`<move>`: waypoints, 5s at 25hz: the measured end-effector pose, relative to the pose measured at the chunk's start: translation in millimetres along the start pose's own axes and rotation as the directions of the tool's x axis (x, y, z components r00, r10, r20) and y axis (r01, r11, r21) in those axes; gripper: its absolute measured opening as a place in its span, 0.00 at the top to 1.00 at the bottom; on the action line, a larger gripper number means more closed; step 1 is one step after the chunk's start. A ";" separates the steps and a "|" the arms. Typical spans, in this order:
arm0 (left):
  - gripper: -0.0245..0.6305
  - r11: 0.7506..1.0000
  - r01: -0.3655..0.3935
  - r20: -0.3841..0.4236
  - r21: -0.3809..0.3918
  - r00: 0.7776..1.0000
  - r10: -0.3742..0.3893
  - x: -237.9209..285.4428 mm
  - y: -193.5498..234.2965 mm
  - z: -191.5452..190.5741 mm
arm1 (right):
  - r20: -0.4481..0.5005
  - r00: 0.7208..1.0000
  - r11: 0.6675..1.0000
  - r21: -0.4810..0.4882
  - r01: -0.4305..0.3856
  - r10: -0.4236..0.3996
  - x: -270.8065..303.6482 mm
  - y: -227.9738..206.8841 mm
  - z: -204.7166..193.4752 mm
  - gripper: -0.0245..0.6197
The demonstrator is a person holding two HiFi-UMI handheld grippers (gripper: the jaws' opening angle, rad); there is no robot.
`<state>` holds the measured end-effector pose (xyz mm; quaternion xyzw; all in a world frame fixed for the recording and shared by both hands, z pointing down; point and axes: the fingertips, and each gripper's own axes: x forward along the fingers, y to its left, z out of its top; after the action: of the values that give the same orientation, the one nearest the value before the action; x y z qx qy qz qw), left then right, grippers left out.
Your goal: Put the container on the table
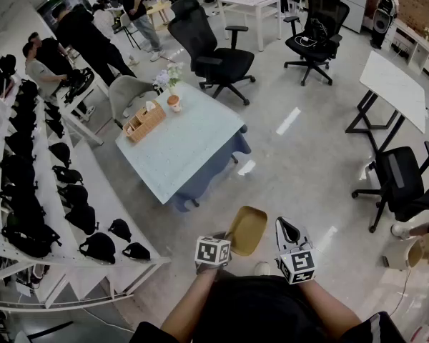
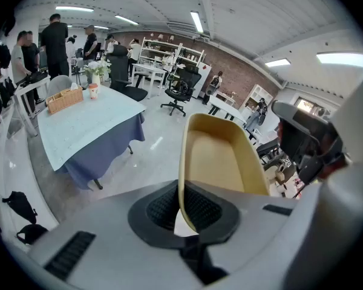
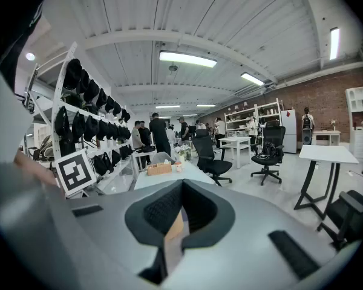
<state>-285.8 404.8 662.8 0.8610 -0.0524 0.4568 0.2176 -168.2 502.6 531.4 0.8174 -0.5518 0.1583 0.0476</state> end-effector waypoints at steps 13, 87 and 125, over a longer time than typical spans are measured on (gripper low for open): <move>0.95 1.000 -0.002 0.004 0.027 1.000 0.002 11.5 -15.4 27.5 | -0.014 0.998 0.996 0.065 0.059 -0.058 -5.1 -41.4 -3.1 0.96; 0.95 0.821 -0.227 0.034 -0.524 0.958 0.286 133.7 429.8 389.2 | -0.197 0.841 0.847 -0.081 -0.525 0.503 710.3 -62.1 220.7 0.96; 0.94 0.370 -0.187 0.027 -0.910 0.863 0.504 330.3 568.3 517.2 | -0.425 0.673 0.718 -0.073 -0.692 0.606 851.1 -121.9 192.9 0.96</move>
<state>135.6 -289.2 863.4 0.6458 -0.4959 0.2594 0.5193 273.5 -253.9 625.9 0.5089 -0.8023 0.2518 0.1845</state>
